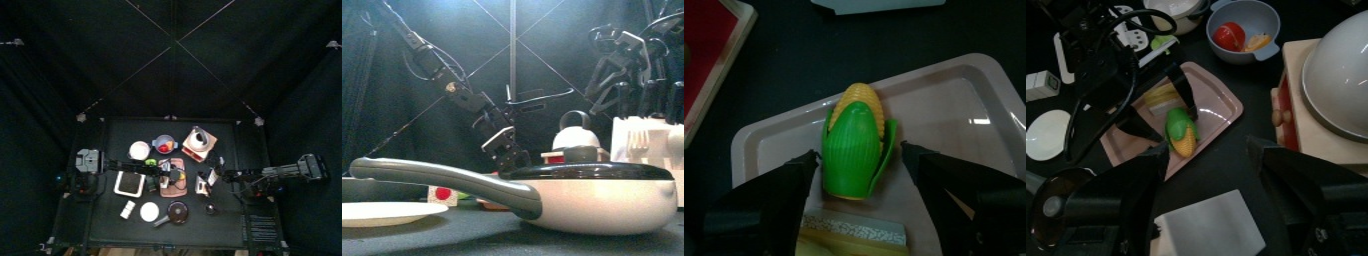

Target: Grab corn

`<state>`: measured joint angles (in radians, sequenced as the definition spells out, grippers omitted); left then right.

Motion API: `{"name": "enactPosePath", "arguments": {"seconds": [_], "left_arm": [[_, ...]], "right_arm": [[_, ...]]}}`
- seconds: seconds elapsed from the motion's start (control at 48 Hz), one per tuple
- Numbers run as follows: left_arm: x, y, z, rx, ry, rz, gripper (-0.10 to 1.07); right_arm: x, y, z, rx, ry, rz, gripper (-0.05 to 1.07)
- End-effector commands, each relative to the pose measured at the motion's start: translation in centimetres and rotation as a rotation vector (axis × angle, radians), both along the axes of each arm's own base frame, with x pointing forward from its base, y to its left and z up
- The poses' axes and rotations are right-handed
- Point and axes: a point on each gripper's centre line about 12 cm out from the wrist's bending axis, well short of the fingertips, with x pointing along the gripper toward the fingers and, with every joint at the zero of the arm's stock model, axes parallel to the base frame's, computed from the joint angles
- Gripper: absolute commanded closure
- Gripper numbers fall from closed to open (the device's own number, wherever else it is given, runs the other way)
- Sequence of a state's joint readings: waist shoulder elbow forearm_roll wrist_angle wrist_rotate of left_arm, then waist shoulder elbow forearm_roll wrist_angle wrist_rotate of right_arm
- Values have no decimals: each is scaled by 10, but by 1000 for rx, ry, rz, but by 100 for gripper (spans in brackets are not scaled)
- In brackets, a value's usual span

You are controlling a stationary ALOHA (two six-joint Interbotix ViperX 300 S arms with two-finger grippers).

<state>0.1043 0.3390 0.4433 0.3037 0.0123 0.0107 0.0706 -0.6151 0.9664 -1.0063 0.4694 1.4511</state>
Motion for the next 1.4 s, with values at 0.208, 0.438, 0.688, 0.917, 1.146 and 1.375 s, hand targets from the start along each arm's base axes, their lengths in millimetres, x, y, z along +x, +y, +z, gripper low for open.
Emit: {"name": "enactPosePath", "arguments": {"seconds": [0.208,0.438,0.688,0.917,1.146,1.375], "left_arm": [[4,4,10,6,0,15,5],[5,3,11,6,-3,12,19],[5,0,21,7,-24,8,25],[2,-4,41,-10,-66,19,25],[-3,-10,42,-22,-64,17,25],[-3,-9,39,-25,-58,20,25]], "right_arm": [[1,0,7,-2,-23,1,9],[1,-1,6,-2,-20,0,9],[1,-1,6,-2,-20,1,9],[1,-1,6,-2,-20,1,9],[1,-1,7,-1,-22,0,9],[1,-1,6,-1,-20,0,9]]}}
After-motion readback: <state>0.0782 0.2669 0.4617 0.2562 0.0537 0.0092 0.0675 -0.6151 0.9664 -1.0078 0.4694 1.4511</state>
